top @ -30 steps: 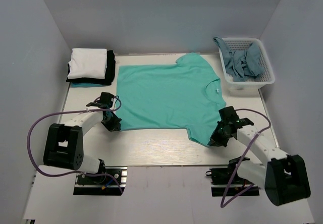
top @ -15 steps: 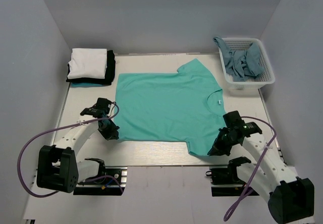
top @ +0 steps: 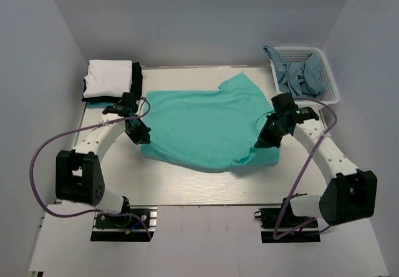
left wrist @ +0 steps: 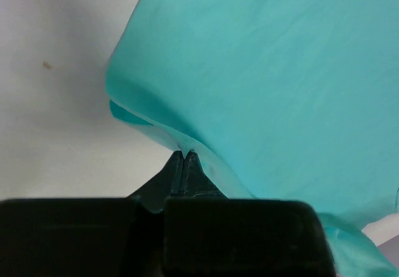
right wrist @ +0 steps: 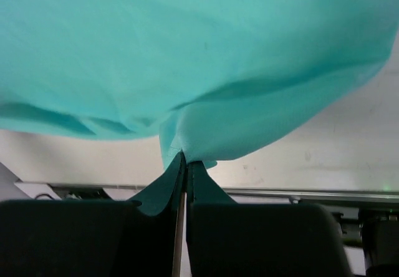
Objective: Fold and stack the t-shirts
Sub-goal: Fold the flattened tshirt in 1/3 of the way
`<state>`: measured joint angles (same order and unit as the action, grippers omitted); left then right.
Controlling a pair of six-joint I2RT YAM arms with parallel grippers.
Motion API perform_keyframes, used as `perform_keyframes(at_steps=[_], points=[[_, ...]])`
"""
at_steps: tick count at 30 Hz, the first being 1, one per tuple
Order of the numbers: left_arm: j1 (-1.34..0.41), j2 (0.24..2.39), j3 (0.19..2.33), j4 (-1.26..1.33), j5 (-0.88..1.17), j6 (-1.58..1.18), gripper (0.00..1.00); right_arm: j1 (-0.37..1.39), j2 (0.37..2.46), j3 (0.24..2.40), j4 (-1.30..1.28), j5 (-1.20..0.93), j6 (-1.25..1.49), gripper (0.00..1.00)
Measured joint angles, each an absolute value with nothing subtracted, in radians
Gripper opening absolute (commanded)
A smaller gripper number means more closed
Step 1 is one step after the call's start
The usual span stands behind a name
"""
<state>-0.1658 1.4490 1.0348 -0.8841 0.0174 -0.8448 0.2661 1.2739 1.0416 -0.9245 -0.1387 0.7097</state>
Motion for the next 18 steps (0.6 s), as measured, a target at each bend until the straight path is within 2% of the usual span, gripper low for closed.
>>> perform_keyframes(at_steps=[8, 18], points=[[-0.143, 1.648, 1.234, -0.884, -0.014, -0.838, 0.0, 0.205, 1.507, 1.306, -0.884, -0.105, 0.672, 0.0], [-0.101, 1.852, 1.386, -0.872, -0.042, -0.834, 0.0, 0.163, 1.774, 1.522, -0.846, -0.102, 0.644, 0.0]])
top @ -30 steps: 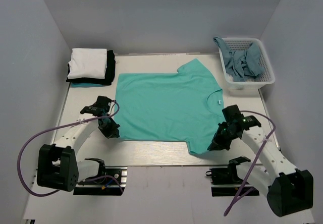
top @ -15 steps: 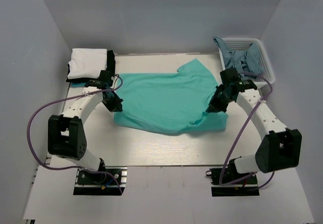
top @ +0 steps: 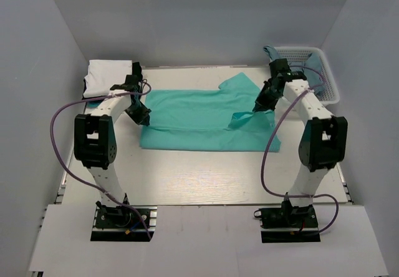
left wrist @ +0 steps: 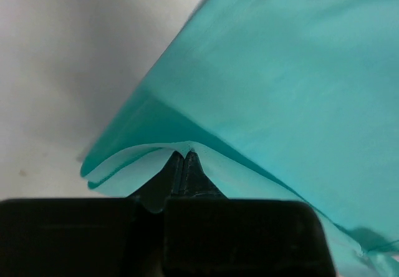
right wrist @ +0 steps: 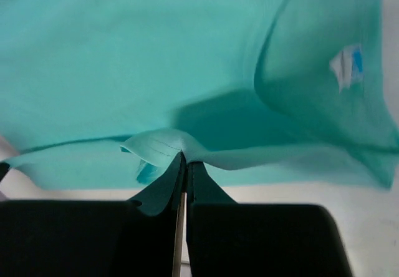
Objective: Fold and stack the t-shirts
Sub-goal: Fold the flattened tshirt in 1/3 of the way
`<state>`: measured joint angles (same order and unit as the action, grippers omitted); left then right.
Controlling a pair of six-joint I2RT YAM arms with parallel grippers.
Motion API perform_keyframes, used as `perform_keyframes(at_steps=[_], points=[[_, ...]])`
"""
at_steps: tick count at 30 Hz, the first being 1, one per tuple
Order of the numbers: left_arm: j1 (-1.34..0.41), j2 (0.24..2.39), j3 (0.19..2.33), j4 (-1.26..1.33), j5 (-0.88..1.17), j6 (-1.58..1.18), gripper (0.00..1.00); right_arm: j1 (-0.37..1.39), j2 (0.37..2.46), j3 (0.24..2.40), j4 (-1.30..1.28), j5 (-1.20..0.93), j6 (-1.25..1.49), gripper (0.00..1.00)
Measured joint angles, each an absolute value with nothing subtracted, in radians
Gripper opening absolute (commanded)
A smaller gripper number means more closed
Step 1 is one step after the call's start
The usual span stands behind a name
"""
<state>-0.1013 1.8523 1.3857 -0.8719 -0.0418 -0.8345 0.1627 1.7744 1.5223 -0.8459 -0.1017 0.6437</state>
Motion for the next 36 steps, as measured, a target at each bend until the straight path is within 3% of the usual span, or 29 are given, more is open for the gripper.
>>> perform_keyframes(at_steps=[2, 3, 4, 5, 6, 7, 11, 15, 19, 23, 30, 36], points=[[-0.098, 1.902, 1.431, -0.857, -0.043, -0.831, 0.02, 0.16, 1.861, 1.609, -0.83, -0.092, 0.628, 0.0], [-0.097, 1.92, 1.443, -0.847, -0.046, -0.828, 0.13, 0.158, 1.893, 1.636, -0.817, -0.086, 0.622, 0.03], [-0.096, 1.934, 1.455, -0.845, -0.049, -0.826, 0.78, 0.157, 1.928, 1.661, -0.808, -0.08, 0.619, 0.47], [-0.095, 1.947, 1.469, -0.85, -0.052, -0.819, 1.0, 0.157, 1.963, 1.689, -0.81, -0.076, 0.618, 0.65], [-0.094, 1.961, 1.489, -0.858, -0.058, -0.82, 1.0, 0.156, 2.001, 1.718, -0.812, -0.073, 0.612, 0.86], [-0.094, 1.967, 1.503, -0.862, -0.068, -0.822, 1.0, 0.157, 2.034, 1.744, -0.809, -0.069, 0.607, 0.9], [-0.094, 1.966, 1.559, -0.885, -0.096, -0.816, 1.0, 0.159, 2.073, 1.761, -0.801, -0.066, 0.571, 0.9], [-0.102, 1.908, 1.544, -0.87, -0.102, -0.804, 1.0, 0.165, 1.937, 1.586, -0.729, -0.06, 0.55, 0.9], [-0.113, 1.802, 1.413, -0.773, -0.007, -0.801, 1.0, 0.17, 1.746, 1.343, -0.67, -0.083, 0.542, 0.9], [-0.132, 1.779, 1.259, -0.631, 0.105, -0.82, 1.0, 0.179, 1.708, 1.177, -0.57, -0.105, 0.542, 0.9], [-0.157, 1.834, 1.173, -0.543, 0.118, -0.852, 1.0, 0.189, 1.704, 1.028, -0.455, -0.09, 0.542, 0.9], [-0.16, 1.683, 0.974, -0.434, 0.12, -0.879, 1.0, 0.2, 1.551, 0.845, -0.363, -0.074, 0.545, 0.9]])
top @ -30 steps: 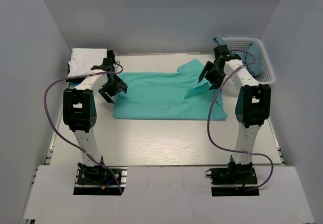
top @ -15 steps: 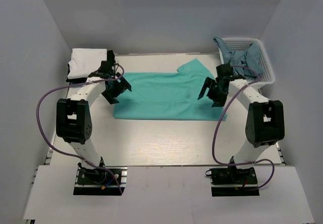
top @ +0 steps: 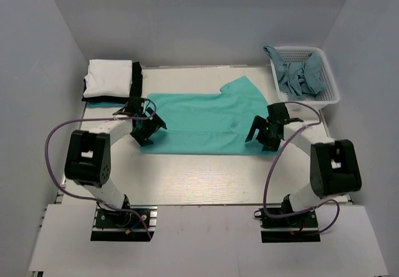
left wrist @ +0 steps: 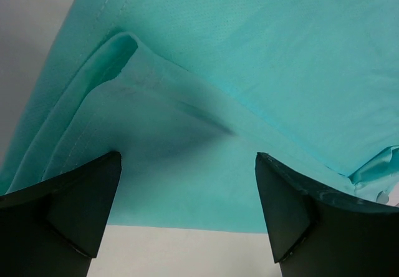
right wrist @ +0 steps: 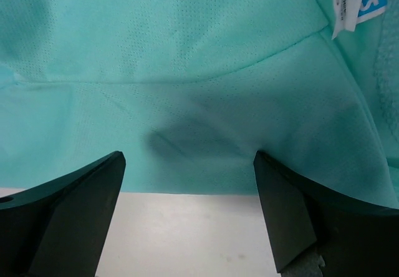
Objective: Fold and stack the t-shirts
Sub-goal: Fold the flattened tshirt in 1/3 of the way
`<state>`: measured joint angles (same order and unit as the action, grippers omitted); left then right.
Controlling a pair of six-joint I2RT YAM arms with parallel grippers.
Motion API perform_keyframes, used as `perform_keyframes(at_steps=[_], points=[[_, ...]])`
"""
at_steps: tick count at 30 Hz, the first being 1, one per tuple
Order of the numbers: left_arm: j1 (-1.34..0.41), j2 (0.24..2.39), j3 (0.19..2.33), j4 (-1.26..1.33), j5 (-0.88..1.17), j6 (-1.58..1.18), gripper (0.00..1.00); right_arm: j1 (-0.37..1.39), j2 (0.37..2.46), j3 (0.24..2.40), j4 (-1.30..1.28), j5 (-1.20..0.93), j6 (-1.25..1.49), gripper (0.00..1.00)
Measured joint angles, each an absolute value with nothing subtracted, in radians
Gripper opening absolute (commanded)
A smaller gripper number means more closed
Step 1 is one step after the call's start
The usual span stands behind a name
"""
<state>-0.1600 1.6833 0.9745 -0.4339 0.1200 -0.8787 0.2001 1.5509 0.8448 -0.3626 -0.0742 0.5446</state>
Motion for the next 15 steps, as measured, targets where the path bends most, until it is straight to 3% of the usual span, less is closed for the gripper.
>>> perform_keyframes(at_steps=[8, 12, 15], points=[[-0.172, 1.332, 0.723, -0.659, 0.094, -0.876, 1.0, 0.268, 1.184, 0.597, -0.525, -0.12, 0.565, 0.9], [-0.17, 1.18, 0.787, -0.781, 0.022, -0.859, 1.0, 0.29, 1.098, 0.685, -0.642, -0.133, 0.528, 0.9], [-0.162, 1.188, 0.915, -0.805, -0.053, -0.84, 1.0, 0.298, 1.125, 0.841, -0.648, -0.133, 0.476, 0.9]])
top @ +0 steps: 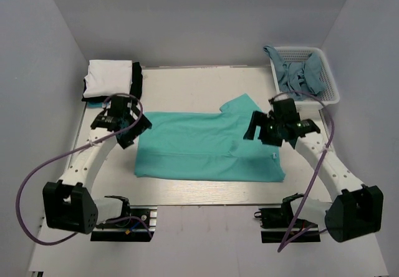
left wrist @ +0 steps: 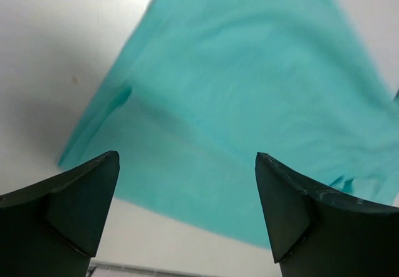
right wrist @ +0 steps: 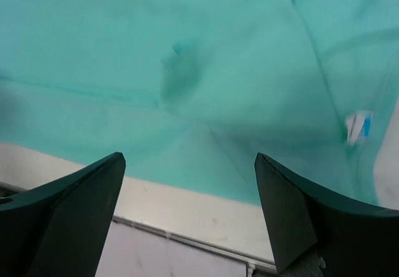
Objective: Fold and stack the t-shirts
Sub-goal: Fold the flattened tshirt in 1/3 of the way, then grap the side of the flattened tshirt closest away from the robot with both arms
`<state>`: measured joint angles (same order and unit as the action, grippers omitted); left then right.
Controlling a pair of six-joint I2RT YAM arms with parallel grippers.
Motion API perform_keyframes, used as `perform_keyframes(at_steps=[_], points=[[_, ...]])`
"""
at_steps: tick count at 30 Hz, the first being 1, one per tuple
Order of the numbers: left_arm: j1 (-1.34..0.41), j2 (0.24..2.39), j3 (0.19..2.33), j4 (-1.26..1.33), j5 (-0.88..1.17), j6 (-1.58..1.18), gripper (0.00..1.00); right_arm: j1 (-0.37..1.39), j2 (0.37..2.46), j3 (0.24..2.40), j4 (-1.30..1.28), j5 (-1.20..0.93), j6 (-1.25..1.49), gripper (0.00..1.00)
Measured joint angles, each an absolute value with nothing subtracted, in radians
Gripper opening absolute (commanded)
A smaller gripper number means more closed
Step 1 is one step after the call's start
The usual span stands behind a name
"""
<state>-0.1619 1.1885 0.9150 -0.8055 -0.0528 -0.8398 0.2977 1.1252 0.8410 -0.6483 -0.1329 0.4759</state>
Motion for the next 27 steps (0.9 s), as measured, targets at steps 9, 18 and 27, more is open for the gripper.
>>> perform_keyframes(at_steps=[9, 18, 27], points=[[-0.139, 1.712, 1.326, -0.787, -0.229, -0.767, 0.97, 0.307, 1.563, 1.328, -0.588, 0.019, 0.375, 0.9], [-0.139, 2.099, 1.634, -0.818, -0.29, -0.73, 0.76, 0.303, 2.076, 1.857, -0.629, 0.168, 0.299, 0.9], [-0.138, 2.163, 1.666, -0.811, -0.255, -0.706, 0.28, 0.292, 2.328, 2.053, -0.628, 0.208, 0.249, 0.9]])
